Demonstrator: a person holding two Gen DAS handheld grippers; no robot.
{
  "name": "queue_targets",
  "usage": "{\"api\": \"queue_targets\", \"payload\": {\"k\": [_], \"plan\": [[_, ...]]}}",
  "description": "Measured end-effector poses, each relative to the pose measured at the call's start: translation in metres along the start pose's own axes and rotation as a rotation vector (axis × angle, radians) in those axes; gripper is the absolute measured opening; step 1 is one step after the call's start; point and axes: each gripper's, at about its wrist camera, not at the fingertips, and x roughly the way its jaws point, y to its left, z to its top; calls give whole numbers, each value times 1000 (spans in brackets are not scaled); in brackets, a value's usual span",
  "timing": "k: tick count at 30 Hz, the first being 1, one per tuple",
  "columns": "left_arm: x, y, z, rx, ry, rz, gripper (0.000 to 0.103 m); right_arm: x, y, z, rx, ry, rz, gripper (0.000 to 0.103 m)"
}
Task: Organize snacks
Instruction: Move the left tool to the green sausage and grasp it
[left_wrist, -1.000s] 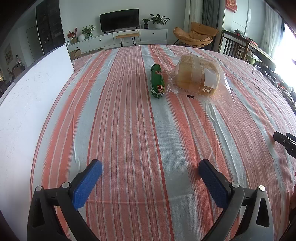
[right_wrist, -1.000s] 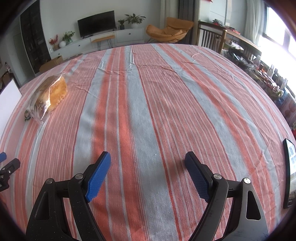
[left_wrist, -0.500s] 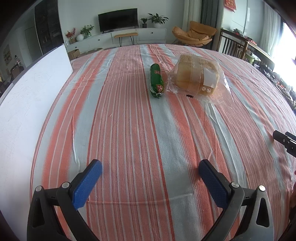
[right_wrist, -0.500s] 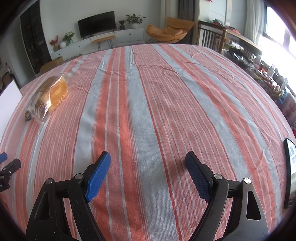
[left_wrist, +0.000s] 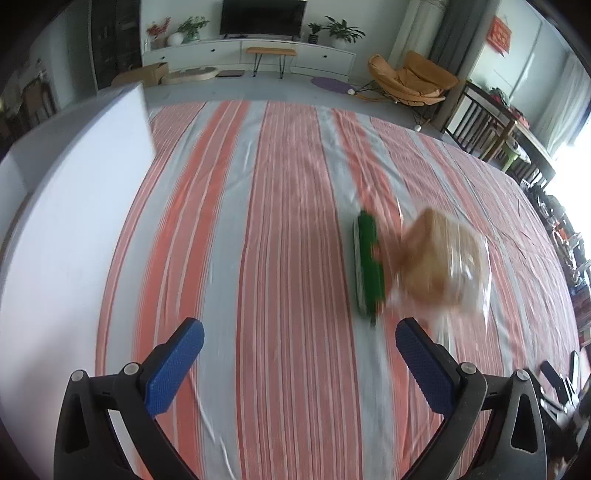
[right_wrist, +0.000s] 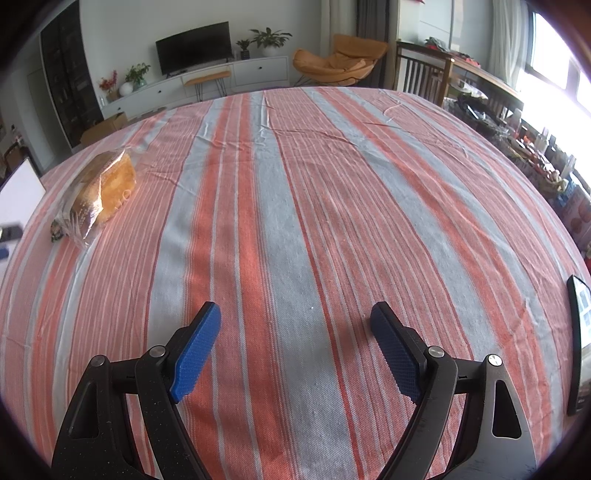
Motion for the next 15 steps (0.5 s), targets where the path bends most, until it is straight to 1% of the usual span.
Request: {"api": "queue_targets", "payload": {"k": [2, 4, 6, 7, 9, 11, 12, 13, 14, 15], "plan": [[11, -11, 15, 48, 9, -15, 102, 0, 0, 0, 0, 0, -1, 86], [22, -20, 25, 73, 16, -31, 101, 0, 0, 0, 0, 0, 0, 86], [39, -29, 34, 93, 35, -13, 97, 0, 0, 0, 0, 0, 0, 86], [45, -32, 36, 97, 43, -7, 94, 0, 1, 0, 0, 0, 0, 86], [60, -36, 40, 97, 51, 5, 92, 0, 0, 0, 0, 0, 1, 86], [74, -38, 42, 101, 69, 23, 88, 0, 0, 0, 0, 0, 2, 86], [77, -42, 42, 128, 44, 54, 88, 0, 0, 0, 1, 0, 2, 86], [80, -44, 41, 154, 37, 73, 89, 1, 0, 0, 1, 0, 3, 86], [82, -47, 39, 175, 21, 83, 88, 0, 0, 0, 0, 0, 2, 86], [82, -46, 37, 178, 13, 76, 85, 0, 0, 0, 0, -1, 4, 86]]}}
